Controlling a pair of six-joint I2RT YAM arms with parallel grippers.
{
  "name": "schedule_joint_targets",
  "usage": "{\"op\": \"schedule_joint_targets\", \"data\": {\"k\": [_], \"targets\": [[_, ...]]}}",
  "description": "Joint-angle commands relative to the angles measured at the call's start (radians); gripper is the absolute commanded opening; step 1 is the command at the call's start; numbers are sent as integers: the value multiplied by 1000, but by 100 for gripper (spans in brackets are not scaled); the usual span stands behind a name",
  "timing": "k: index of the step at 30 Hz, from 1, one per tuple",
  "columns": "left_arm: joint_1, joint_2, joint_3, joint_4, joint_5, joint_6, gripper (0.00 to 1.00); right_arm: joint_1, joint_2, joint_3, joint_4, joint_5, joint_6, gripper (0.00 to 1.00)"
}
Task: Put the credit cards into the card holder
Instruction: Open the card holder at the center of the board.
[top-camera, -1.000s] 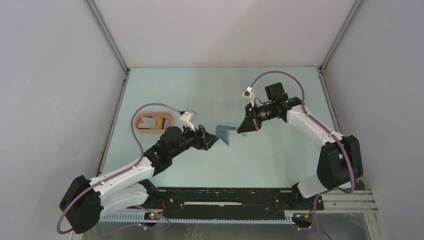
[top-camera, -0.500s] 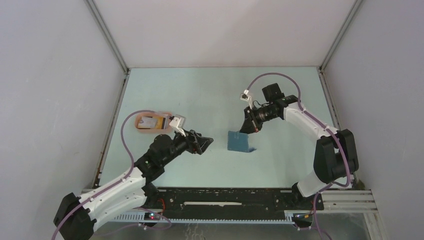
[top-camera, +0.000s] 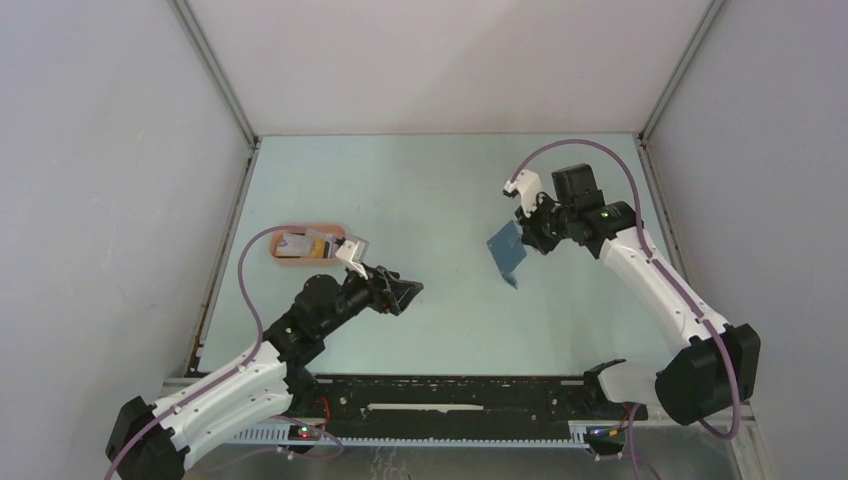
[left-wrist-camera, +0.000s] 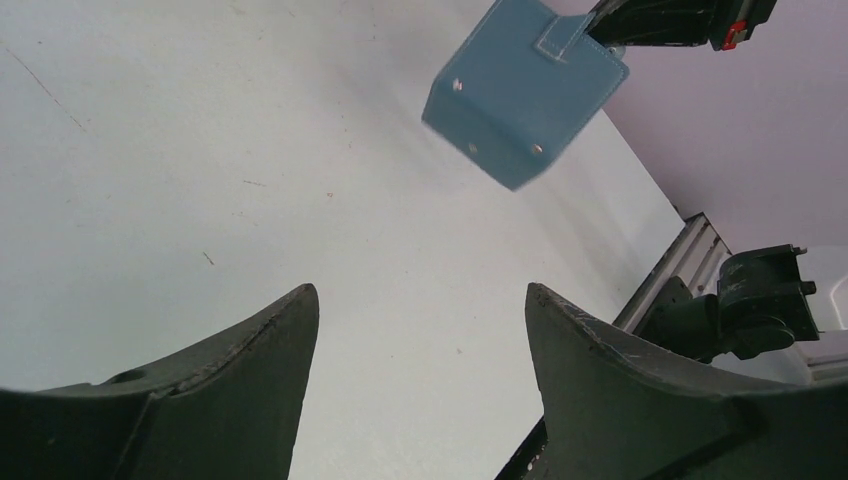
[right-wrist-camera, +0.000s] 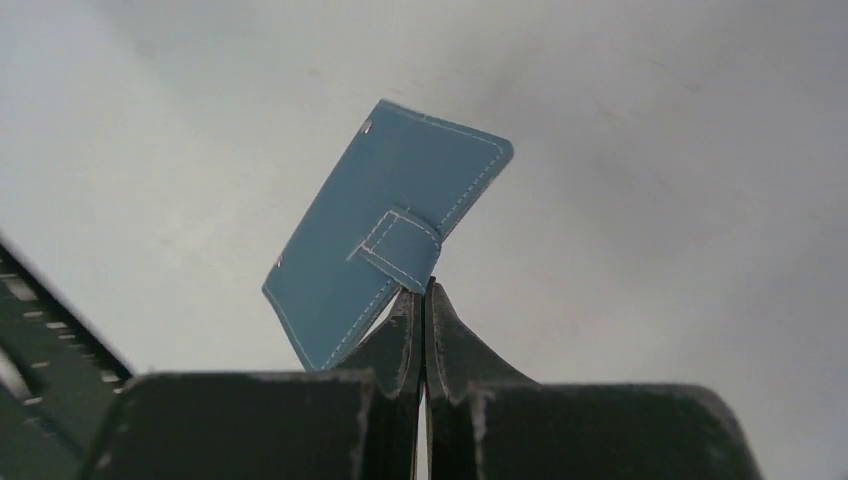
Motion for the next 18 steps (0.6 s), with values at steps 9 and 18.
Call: {"op": "schedule_joint_targets", "data": {"k": [9,18], "targets": [[6,-18,-5,-18,-11,16,80,303,120,-47,94,498,-165,3],[7,-182,-89,-108,-98,-27,79,574,341,-32,32,316,-118,54]]}}
